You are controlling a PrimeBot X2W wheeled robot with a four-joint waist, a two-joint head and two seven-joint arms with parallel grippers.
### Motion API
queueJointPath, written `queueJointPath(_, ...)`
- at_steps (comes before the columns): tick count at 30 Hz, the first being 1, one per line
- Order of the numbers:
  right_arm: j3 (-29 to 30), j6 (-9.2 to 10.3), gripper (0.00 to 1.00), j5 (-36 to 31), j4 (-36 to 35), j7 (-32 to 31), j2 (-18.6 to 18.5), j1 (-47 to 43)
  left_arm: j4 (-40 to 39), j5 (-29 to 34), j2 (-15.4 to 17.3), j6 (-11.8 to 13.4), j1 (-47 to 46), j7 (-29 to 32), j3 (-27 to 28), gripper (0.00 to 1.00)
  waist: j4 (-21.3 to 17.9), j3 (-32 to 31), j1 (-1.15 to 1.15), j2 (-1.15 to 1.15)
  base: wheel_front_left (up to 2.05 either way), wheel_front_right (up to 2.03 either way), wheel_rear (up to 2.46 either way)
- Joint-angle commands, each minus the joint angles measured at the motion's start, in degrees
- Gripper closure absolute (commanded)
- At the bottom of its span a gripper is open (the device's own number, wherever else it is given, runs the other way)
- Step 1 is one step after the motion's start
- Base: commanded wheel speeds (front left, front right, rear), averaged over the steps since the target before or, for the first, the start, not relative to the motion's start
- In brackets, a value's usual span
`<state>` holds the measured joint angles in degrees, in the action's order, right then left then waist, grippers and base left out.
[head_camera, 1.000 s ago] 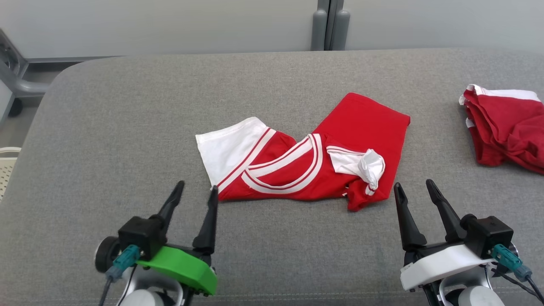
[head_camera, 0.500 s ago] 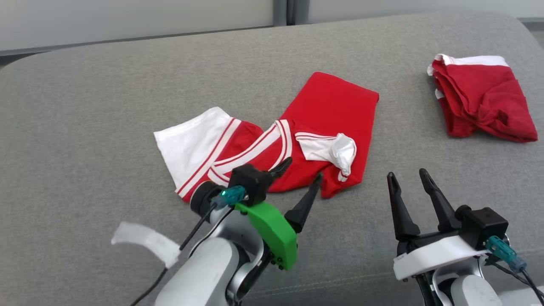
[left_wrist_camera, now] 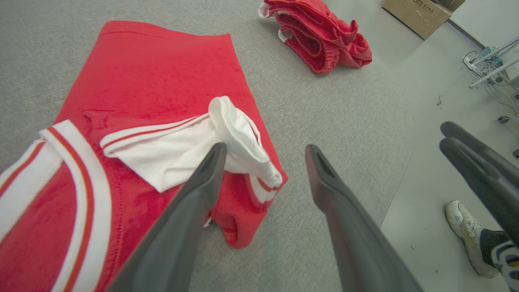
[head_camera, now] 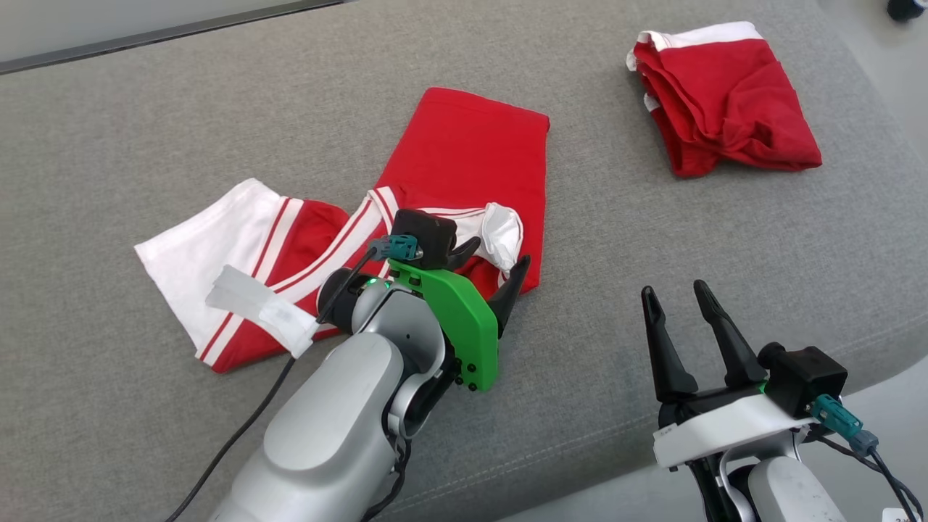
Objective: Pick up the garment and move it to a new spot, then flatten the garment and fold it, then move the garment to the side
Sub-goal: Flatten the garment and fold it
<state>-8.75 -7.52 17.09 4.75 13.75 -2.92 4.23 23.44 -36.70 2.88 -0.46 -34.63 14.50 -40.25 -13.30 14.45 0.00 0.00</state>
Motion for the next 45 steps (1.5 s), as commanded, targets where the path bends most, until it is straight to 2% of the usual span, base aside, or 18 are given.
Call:
queueJointPath(1,-0.13,0.07,0.00,0.45,0.31,0.50,-0.06,0.96,0.58,-1.06,0.12,0.47,-1.35,-0.59,-0.31,0.00,-1.79,1.63,0.00,0.00,0.00,0.00,0.00)
queueJointPath(3,-0.08,0.07,0.00,0.45,0.61,0.69,-0.06,1.18,1.55,-1.75,0.16,1.54,-2.06,-1.30,-0.62,0.00,-1.76,1.64,0.00,0.00,0.00,0.00,0.00)
queueJointPath(4,-0.01,0.07,0.00,0.45,0.74,0.75,-0.06,1.24,2.05,-2.04,0.16,2.07,-2.36,-1.66,-0.80,0.50,-1.68,1.60,0.00,0.00,0.00,0.00,0.00)
queueJointPath(5,0.05,0.07,0.00,0.39,0.87,0.88,-0.06,1.32,2.47,-1.92,0.16,2.72,-2.73,-2.41,-0.87,0.85,-1.57,1.55,0.00,0.00,0.00,0.00,0.00)
queueJointPath(6,0.09,0.07,0.00,0.22,0.90,0.96,-0.06,1.50,3.05,-1.81,0.15,3.18,-3.01,-2.64,-1.09,1.00,-1.43,1.52,0.00,0.00,0.00,0.00,0.00)
queueJointPath(12,1.06,0.07,0.00,-0.31,0.72,1.21,-0.07,1.80,4.97,-0.53,0.28,4.58,-4.34,-5.29,-1.65,1.00,0.16,1.53,0.00,0.00,0.00,0.00,0.00)
queueJointPath(17,1.96,0.07,0.00,-0.47,0.66,1.24,-0.07,1.06,1.07,-0.31,3.30,6.10,-1.02,-10.09,0.62,1.00,2.23,0.91,0.00,0.00,0.00,0.00,0.00)
queueJointPath(21,2.65,0.07,0.00,-0.66,0.45,1.08,-0.07,0.36,-6.44,-0.88,8.07,9.44,3.82,-13.67,4.50,1.00,4.50,0.22,0.00,0.00,0.00,0.00,0.00)
queueJointPath(22,2.65,0.07,0.00,-0.66,0.45,1.08,-0.07,0.36,-6.44,-0.88,8.07,9.44,3.82,-13.67,4.50,1.00,4.50,0.22,0.00,0.00,0.00,0.00,0.00)
queueJointPath(28,3.73,0.07,0.00,-1.42,-0.34,-0.10,-0.07,-0.35,-19.14,-1.56,15.83,15.96,14.16,-16.28,10.74,1.00,8.06,-0.50,0.00,0.00,0.00,0.00,0.00)
queueJointPath(32,4.48,0.07,0.00,-1.87,-0.95,-0.96,-0.07,-0.45,-24.90,-3.02,18.83,20.12,20.79,-17.44,15.18,1.00,10.13,-0.75,0.00,0.00,0.00,0.00,0.00)
queueJointPath(35,4.86,0.07,0.00,-2.03,-1.43,-1.54,-0.07,-0.52,-26.83,-4.75,20.00,22.18,25.01,-18.18,18.04,1.00,11.09,-0.77,0.00,0.00,0.00,0.00,0.00)
queueJointPath(40,5.19,0.07,0.00,-2.25,-2.02,-2.36,-0.07,-0.59,-26.96,-7.85,20.28,23.47,30.55,-18.85,21.09,1.00,11.72,-0.77,0.00,0.00,0.00,0.00,0.00)
queueJointPath(45,6.01,0.07,0.00,-2.03,-2.14,-2.77,-0.06,-0.70,-23.16,-10.89,19.14,21.39,33.49,-20.97,22.98,1.00,11.75,-0.71,0.00,0.00,0.00,0.00,0.00)
